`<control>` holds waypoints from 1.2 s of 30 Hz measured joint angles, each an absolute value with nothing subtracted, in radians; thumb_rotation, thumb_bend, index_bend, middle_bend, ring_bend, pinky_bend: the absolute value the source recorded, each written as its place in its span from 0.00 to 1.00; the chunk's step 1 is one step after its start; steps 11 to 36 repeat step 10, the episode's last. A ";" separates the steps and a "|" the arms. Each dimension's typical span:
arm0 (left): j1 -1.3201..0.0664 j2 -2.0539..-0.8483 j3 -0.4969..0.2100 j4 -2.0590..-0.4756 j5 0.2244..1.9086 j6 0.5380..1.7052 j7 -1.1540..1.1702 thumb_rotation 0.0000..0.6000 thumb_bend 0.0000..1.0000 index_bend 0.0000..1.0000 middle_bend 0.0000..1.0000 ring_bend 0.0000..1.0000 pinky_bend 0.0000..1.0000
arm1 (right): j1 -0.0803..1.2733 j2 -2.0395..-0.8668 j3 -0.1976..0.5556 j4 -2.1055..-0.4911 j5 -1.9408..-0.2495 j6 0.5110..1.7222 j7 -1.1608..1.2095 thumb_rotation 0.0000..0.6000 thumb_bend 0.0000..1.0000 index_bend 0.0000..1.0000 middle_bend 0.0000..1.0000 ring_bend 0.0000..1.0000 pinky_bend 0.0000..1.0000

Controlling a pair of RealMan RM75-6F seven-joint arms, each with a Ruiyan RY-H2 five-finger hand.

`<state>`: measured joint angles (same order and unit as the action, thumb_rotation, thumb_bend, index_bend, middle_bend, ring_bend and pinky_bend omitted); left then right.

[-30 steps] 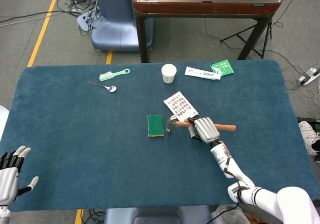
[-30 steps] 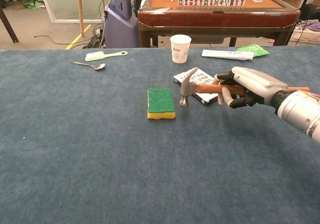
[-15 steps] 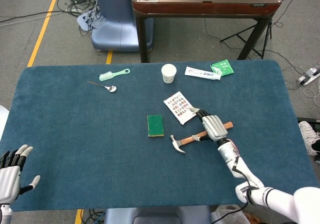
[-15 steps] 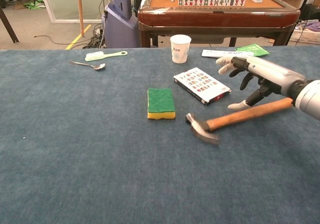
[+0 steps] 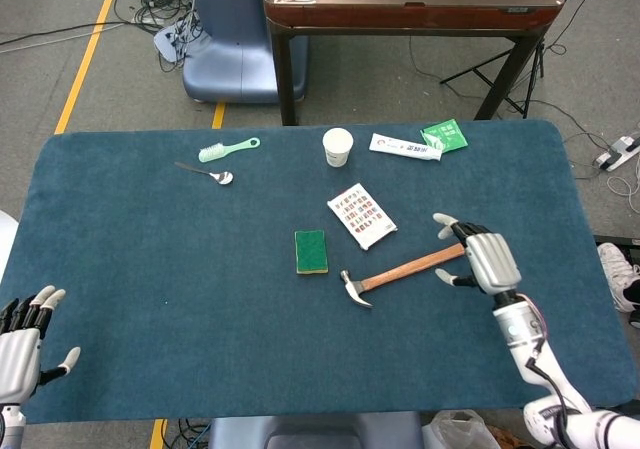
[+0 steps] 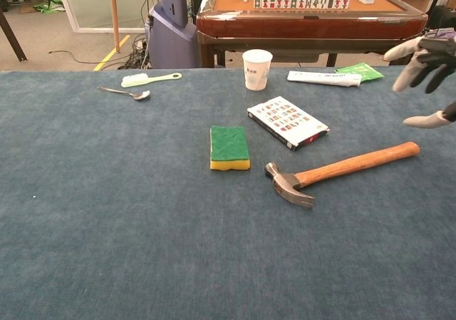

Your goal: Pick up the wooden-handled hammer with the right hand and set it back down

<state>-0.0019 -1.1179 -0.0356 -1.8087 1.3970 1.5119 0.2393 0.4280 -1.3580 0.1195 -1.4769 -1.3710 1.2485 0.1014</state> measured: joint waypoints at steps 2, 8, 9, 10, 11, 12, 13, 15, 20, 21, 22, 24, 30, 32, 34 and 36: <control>-0.002 -1.119 -0.036 -1.807 1.395 1.511 0.240 1.00 0.22 0.14 0.09 0.07 0.01 | 0.393 -1.320 0.110 -1.523 -1.368 1.285 0.074 1.00 0.17 0.23 0.40 0.34 0.39; -0.005 -1.121 -0.037 -1.807 1.396 1.511 0.239 1.00 0.22 0.14 0.09 0.07 0.01 | 0.275 -1.233 0.075 -1.629 -1.376 1.421 0.034 1.00 0.17 0.26 0.41 0.34 0.39; -0.005 -1.121 -0.037 -1.808 1.397 1.512 0.239 1.00 0.22 0.14 0.09 0.07 0.01 | 0.252 -1.226 0.067 -1.642 -1.381 1.445 0.031 1.00 0.17 0.26 0.41 0.34 0.39; -0.005 -1.121 -0.037 -1.809 1.398 1.514 0.239 1.00 0.22 0.14 0.09 0.07 0.01 | 0.236 -1.220 0.060 -1.651 -1.385 1.460 0.029 1.00 0.17 0.26 0.41 0.34 0.39; -0.005 -1.121 -0.037 -1.809 1.398 1.514 0.239 1.00 0.22 0.14 0.09 0.07 0.01 | 0.236 -1.220 0.060 -1.651 -1.385 1.460 0.029 1.00 0.17 0.26 0.41 0.34 0.39; -0.005 -1.121 -0.037 -1.809 1.398 1.514 0.239 1.00 0.22 0.14 0.09 0.07 0.01 | 0.236 -1.220 0.060 -1.651 -1.385 1.460 0.029 1.00 0.17 0.26 0.41 0.34 0.39; -0.005 -1.121 -0.037 -1.809 1.398 1.514 0.239 1.00 0.22 0.14 0.09 0.07 0.01 | 0.236 -1.220 0.060 -1.651 -1.385 1.460 0.029 1.00 0.17 0.26 0.41 0.34 0.39; -0.005 -1.121 -0.037 -1.809 1.398 1.514 0.239 1.00 0.22 0.14 0.09 0.07 0.01 | 0.236 -1.220 0.060 -1.651 -1.385 1.460 0.029 1.00 0.17 0.26 0.41 0.34 0.39; -0.005 -1.121 -0.037 -1.809 1.398 1.514 0.239 1.00 0.22 0.14 0.09 0.07 0.01 | 0.236 -1.220 0.060 -1.651 -1.385 1.460 0.029 1.00 0.17 0.26 0.41 0.34 0.39; -0.005 -1.121 -0.037 -1.809 1.398 1.514 0.239 1.00 0.22 0.14 0.09 0.07 0.01 | 0.236 -1.220 0.060 -1.651 -1.385 1.460 0.029 1.00 0.17 0.26 0.41 0.34 0.39; -0.005 -1.121 -0.037 -1.809 1.398 1.514 0.239 1.00 0.22 0.14 0.09 0.07 0.01 | 0.236 -1.220 0.060 -1.651 -1.385 1.460 0.029 1.00 0.17 0.26 0.41 0.34 0.39; -0.005 -1.121 -0.037 -1.809 1.398 1.514 0.239 1.00 0.22 0.14 0.09 0.07 0.01 | 0.236 -1.220 0.060 -1.651 -1.385 1.460 0.029 1.00 0.17 0.26 0.41 0.34 0.39; -0.005 -1.121 -0.037 -1.809 1.398 1.514 0.239 1.00 0.22 0.14 0.09 0.07 0.01 | 0.236 -1.220 0.060 -1.651 -1.385 1.460 0.029 1.00 0.17 0.26 0.41 0.34 0.39; -0.005 -1.121 -0.037 -1.809 1.398 1.514 0.239 1.00 0.22 0.14 0.09 0.07 0.01 | 0.236 -1.220 0.060 -1.651 -1.385 1.460 0.029 1.00 0.17 0.26 0.41 0.34 0.39; -0.005 -1.121 -0.037 -1.809 1.398 1.514 0.239 1.00 0.22 0.14 0.09 0.07 0.01 | 0.236 -1.220 0.060 -1.651 -1.385 1.460 0.029 1.00 0.17 0.26 0.41 0.34 0.39; -0.005 -1.121 -0.037 -1.809 1.398 1.514 0.239 1.00 0.22 0.14 0.09 0.07 0.01 | 0.236 -1.220 0.060 -1.651 -1.385 1.460 0.029 1.00 0.17 0.26 0.41 0.34 0.39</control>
